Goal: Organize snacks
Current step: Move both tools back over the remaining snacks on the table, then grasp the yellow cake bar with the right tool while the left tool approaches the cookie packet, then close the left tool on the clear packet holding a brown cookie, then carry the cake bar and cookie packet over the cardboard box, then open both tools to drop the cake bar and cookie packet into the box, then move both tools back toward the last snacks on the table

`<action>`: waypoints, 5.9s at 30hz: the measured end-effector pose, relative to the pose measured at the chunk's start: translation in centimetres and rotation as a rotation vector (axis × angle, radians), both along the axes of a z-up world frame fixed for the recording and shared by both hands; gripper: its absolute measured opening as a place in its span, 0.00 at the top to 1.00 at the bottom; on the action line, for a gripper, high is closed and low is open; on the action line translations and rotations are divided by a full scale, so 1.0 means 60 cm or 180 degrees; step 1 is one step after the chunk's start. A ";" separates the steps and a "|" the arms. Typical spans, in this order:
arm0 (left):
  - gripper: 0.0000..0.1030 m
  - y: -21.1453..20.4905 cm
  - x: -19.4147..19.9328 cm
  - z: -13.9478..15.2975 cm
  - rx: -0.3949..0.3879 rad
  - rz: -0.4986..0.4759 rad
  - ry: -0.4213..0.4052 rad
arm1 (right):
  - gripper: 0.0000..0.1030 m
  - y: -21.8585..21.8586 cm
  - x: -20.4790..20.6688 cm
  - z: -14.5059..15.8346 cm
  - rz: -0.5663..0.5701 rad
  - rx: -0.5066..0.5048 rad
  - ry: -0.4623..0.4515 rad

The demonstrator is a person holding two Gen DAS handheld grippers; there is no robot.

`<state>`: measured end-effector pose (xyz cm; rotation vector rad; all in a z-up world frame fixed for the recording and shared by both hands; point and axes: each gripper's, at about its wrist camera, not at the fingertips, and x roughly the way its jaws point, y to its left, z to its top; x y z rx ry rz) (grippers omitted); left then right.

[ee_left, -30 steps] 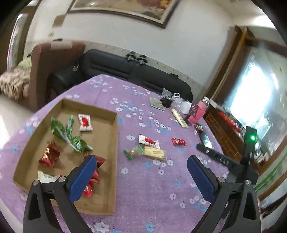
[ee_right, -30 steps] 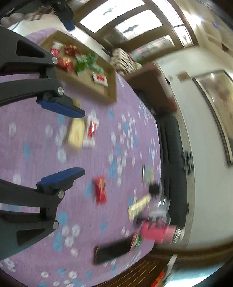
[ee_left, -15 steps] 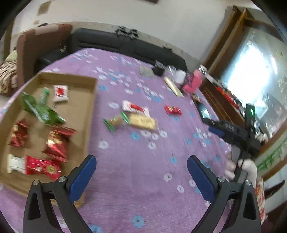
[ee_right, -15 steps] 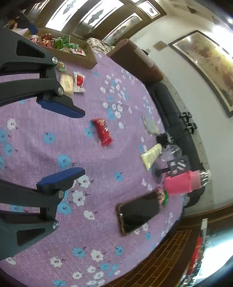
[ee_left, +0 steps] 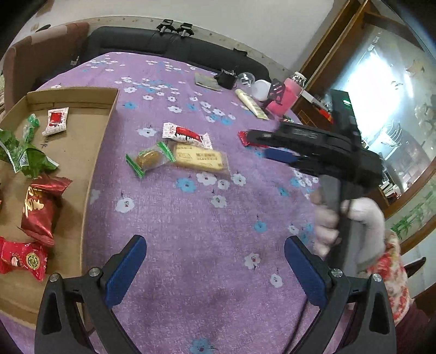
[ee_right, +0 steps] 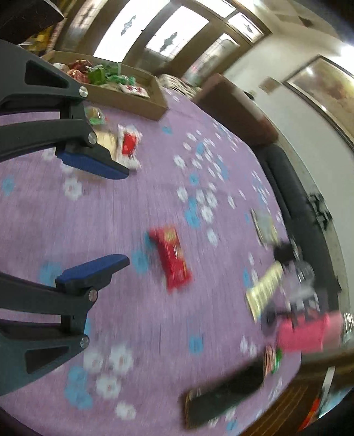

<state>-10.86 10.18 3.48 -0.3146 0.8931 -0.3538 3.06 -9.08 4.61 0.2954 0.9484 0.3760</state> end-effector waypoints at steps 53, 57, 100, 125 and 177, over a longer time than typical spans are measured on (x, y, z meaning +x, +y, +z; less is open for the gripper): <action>0.35 -0.011 0.163 0.017 0.1388 -0.0671 0.0047 | 0.69 0.144 -0.055 -0.031 0.0898 -0.1178 -0.0435; 0.38 -0.023 0.175 -0.007 0.1575 -0.0728 0.0115 | 0.69 0.109 -0.043 -0.022 0.0793 -0.0959 -0.0323; 0.72 0.216 0.011 0.090 0.0518 0.0442 -0.0170 | 0.69 0.080 -0.038 -0.003 0.0830 0.0368 -0.0082; 0.72 0.319 -0.006 0.034 0.0435 0.0752 -0.0022 | 0.68 0.331 -0.104 0.068 0.1437 -0.0110 -0.0309; 0.01 0.204 -0.191 0.309 0.0105 0.0822 -0.1578 | 0.50 -0.117 -0.238 0.320 -0.0309 -0.0500 -0.1643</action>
